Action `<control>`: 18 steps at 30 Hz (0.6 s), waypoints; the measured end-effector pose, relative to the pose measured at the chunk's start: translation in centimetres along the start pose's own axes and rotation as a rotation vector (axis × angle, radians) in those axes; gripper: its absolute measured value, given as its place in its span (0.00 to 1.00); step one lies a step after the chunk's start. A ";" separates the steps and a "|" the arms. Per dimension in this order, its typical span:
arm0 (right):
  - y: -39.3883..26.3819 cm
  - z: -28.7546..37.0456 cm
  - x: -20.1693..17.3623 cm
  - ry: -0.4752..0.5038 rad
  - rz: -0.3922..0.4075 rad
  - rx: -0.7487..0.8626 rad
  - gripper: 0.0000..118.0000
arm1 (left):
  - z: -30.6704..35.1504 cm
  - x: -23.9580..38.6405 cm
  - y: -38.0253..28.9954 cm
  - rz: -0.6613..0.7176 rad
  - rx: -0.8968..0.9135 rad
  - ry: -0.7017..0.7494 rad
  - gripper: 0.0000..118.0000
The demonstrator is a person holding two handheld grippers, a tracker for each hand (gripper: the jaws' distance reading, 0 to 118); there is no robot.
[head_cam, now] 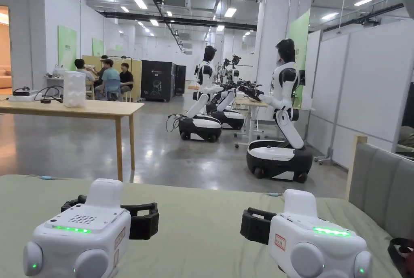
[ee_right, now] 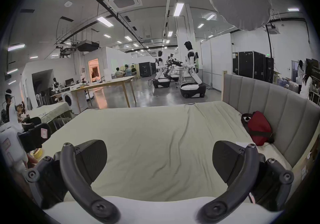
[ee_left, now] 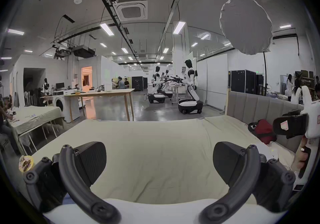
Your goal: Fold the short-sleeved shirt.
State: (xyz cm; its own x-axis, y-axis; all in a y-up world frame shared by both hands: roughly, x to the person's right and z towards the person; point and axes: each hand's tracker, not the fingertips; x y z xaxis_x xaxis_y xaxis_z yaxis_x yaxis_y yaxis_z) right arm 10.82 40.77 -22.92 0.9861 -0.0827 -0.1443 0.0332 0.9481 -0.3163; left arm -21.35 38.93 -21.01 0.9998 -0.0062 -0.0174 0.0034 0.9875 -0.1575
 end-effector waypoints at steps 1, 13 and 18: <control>0.1 0.1 -0.1 0.001 -0.002 0.001 1.00 | 0.0 -0.1 0.0 0.003 0.001 0.001 1.00; 0.9 -0.2 0.3 0.020 -0.038 0.024 1.00 | 0.5 -0.3 0.6 0.021 0.005 0.000 1.00; 0.7 0.0 0.4 0.019 -0.006 0.038 1.00 | 0.1 -0.2 0.2 0.028 0.003 -0.009 1.00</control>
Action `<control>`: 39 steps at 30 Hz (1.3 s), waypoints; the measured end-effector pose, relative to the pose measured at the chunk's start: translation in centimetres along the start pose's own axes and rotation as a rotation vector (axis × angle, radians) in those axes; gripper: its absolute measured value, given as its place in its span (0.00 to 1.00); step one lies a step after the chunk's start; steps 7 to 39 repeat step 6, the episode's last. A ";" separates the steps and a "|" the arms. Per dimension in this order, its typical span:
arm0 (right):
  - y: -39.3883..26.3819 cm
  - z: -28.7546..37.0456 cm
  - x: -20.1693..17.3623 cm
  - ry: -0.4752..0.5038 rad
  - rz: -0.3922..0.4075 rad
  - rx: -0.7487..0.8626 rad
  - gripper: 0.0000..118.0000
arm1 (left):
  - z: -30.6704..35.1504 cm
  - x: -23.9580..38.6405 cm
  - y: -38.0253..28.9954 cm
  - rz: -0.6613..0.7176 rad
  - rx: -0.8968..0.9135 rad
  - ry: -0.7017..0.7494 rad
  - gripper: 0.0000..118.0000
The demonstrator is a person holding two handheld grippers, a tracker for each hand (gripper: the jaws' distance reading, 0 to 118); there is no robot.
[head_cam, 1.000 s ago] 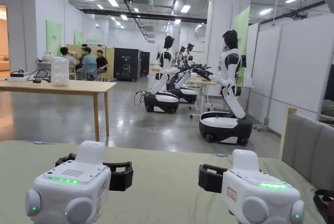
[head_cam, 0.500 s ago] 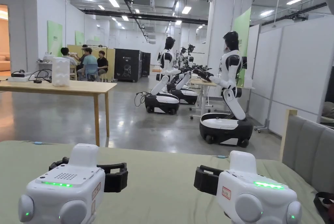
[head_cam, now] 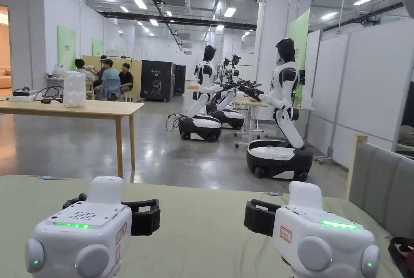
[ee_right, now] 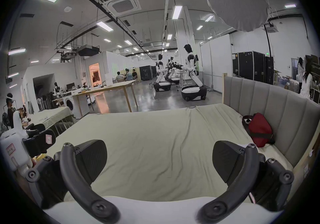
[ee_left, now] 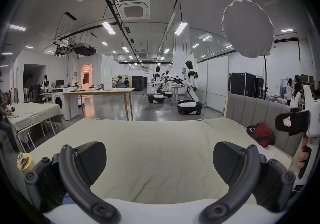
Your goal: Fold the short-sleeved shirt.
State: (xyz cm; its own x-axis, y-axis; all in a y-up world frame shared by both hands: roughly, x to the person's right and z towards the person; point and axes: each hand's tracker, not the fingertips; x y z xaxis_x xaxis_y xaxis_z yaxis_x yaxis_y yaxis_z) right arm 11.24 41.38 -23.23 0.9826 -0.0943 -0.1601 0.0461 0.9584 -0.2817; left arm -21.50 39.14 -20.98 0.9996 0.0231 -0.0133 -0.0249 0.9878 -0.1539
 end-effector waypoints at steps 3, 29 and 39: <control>-0.1 0.1 -0.1 -0.002 0.010 0.029 1.00 | -0.2 0.1 -0.1 0.007 -0.009 -0.007 1.00; 0.1 0.5 0.4 0.013 -0.008 0.038 1.00 | 0.0 0.4 0.0 0.009 0.000 -0.005 1.00; 0.1 0.5 0.4 0.013 -0.008 0.038 1.00 | 0.0 0.4 0.0 0.009 0.000 -0.005 1.00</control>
